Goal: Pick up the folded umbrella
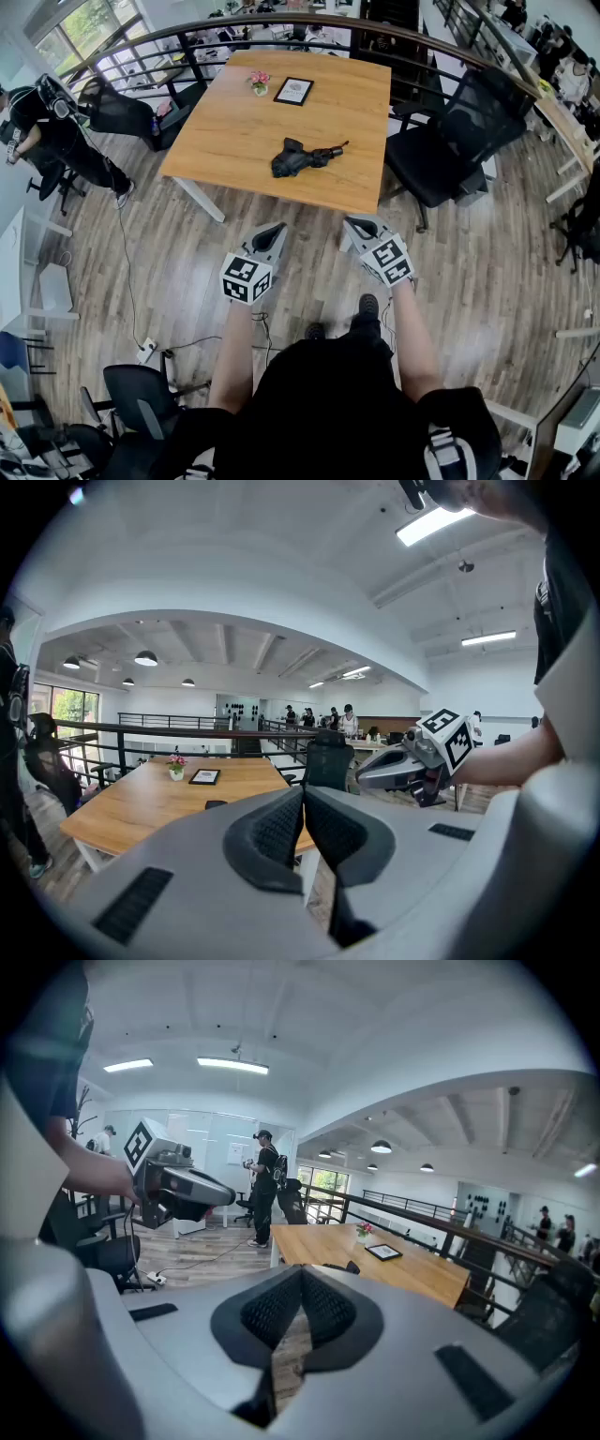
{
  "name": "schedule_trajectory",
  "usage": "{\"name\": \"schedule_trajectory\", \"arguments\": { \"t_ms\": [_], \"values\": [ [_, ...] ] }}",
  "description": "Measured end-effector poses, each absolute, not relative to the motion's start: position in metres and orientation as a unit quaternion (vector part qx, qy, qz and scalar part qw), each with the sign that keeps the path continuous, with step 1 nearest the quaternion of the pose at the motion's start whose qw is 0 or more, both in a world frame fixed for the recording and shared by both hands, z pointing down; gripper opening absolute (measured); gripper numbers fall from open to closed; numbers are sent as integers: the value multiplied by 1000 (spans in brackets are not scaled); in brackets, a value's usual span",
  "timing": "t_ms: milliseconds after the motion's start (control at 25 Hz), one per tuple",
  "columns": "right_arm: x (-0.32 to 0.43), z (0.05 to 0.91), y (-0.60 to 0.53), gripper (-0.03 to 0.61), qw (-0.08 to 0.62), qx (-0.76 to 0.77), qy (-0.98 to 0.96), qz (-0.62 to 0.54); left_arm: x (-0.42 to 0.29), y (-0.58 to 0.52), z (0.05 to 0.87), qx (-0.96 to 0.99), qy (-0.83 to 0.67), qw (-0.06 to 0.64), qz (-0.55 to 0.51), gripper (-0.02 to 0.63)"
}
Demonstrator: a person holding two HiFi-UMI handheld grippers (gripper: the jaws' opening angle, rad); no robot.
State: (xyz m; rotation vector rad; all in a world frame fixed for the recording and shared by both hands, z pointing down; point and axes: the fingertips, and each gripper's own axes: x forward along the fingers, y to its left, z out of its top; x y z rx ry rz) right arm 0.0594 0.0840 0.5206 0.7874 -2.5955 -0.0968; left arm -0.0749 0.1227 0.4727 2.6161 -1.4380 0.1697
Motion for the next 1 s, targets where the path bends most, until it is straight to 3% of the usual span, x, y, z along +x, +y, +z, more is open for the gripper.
{"name": "schedule_trajectory", "arguments": {
  "t_ms": [1000],
  "values": [
    [67,533,108,8,221,294,-929,-33,-68,141,468,882,-462,62,64,23]
  ]
}}
